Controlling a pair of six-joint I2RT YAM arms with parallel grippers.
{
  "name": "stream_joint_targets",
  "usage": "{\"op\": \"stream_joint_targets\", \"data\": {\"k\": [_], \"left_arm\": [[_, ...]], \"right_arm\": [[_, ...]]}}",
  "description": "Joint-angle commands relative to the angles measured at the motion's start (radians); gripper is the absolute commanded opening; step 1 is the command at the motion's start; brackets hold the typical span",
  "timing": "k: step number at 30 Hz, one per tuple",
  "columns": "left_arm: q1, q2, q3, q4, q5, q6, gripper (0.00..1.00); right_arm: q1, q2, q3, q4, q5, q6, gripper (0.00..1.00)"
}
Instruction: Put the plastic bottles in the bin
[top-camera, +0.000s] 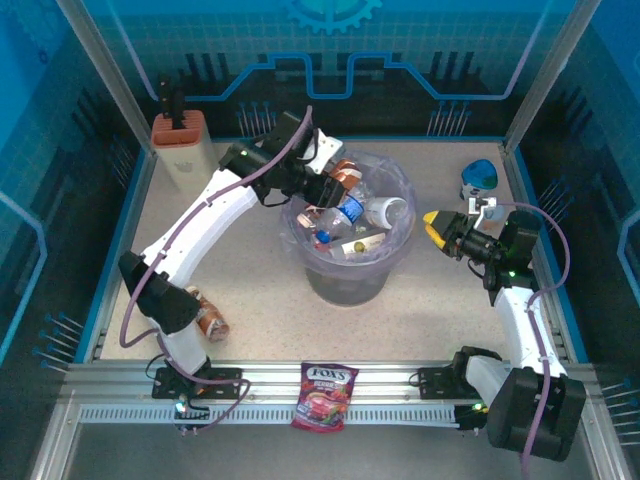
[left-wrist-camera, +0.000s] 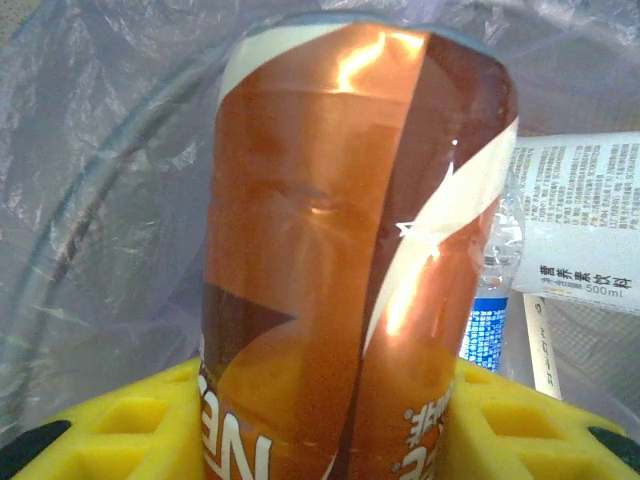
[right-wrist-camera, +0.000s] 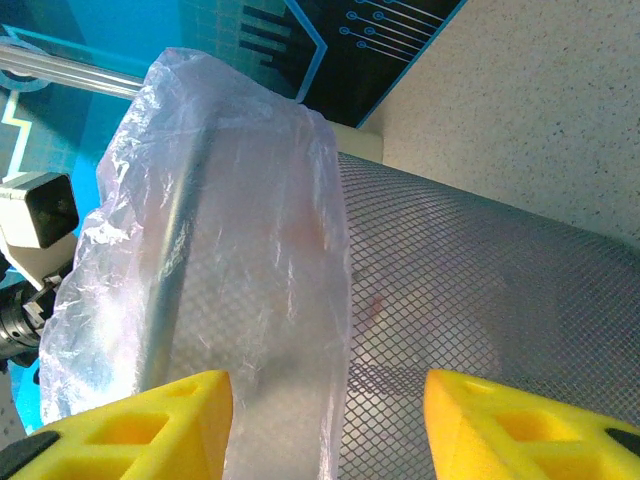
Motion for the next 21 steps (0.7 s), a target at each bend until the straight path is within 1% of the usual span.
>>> {"op": "stream_joint_targets", "data": {"k": [1,6,7,9,12,15,16,19,21], "left_arm": [[-0.034,0.056,0.009,-0.054,0.009,-0.010,0.11],[-0.036,0.045,-0.093,0.022,0.000,-0.054,0.12],[-0.036,0.042,-0.108,0.032,0.001,-0.066,0.13],[-0.036,0.031,-0.141,0.058,0.005,-0.084,0.23],[-0.037,0.012,-0.155,0.086,0.004,-0.094,0.29],[-0.035,0.003,-0.126,0.097,-0.001,-0.100,0.35],[-0.036,0.000,-0.114,0.099,-0.002,-0.104,0.39],[-0.035,-0.010,-0.087,0.115,0.004,-0.106,0.55],[-0.036,-0.022,-0.079,0.129,0.005,-0.105,0.59]], "right_arm": [[0.003,0.000,0.006,0.021,-0.016,0.003,0.54],[0.003,-0.003,0.008,0.006,-0.013,-0.010,0.54],[0.003,-0.002,0.010,0.004,-0.012,-0.012,0.54],[0.003,-0.001,0.014,0.001,-0.011,-0.015,0.54],[0.003,0.007,0.023,-0.001,-0.012,-0.020,0.54],[0.004,0.014,0.028,0.005,-0.012,-0.020,0.55],[0.004,0.015,0.028,0.005,-0.012,-0.019,0.55],[0.006,0.015,0.026,0.007,-0.012,-0.019,0.55],[0.006,0.016,0.025,0.006,-0.012,-0.020,0.55]]}}
